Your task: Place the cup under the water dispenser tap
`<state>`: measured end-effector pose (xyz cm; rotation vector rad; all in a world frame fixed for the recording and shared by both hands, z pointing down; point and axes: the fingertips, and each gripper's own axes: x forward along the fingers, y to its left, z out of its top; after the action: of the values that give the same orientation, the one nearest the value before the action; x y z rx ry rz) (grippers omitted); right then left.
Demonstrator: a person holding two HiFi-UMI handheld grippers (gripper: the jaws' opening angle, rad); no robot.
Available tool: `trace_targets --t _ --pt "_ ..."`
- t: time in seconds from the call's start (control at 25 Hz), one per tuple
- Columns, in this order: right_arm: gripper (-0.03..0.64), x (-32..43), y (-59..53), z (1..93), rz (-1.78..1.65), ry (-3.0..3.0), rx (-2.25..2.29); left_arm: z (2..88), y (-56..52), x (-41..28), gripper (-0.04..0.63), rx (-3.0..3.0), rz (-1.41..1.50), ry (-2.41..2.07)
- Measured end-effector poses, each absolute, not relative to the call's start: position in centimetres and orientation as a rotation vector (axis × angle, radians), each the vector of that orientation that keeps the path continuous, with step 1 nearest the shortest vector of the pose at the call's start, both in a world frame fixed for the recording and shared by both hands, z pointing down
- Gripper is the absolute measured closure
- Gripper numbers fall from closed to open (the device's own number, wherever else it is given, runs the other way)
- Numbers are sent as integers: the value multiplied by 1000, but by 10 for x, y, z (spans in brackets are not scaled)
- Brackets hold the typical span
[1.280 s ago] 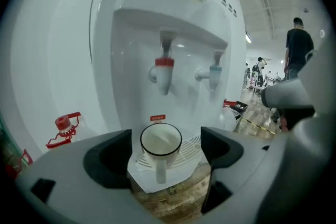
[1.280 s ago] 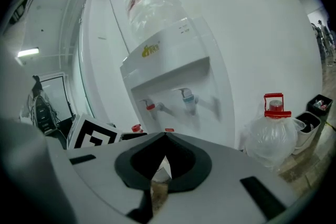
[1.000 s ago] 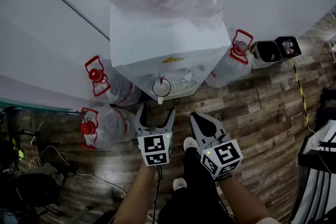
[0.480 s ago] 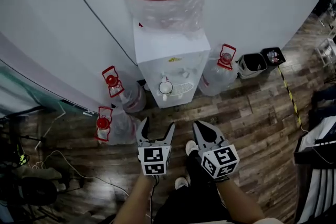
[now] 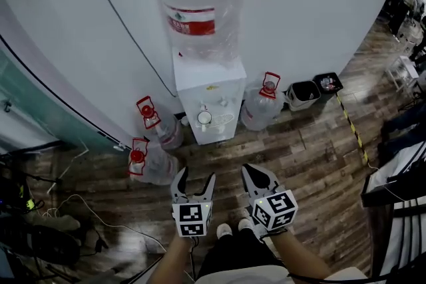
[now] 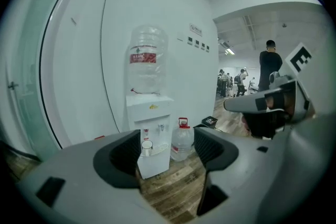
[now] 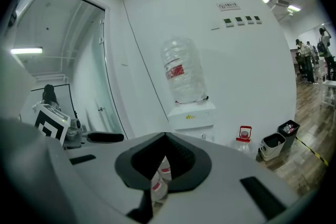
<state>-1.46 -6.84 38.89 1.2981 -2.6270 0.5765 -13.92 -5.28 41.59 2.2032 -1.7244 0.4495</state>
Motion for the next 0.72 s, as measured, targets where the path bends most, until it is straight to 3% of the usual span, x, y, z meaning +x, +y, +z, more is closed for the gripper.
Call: trace_targets --t 0.72 --pt "598 38 18 285 502 -2708 1210 297 47 -79 405 2218 425 -1832"
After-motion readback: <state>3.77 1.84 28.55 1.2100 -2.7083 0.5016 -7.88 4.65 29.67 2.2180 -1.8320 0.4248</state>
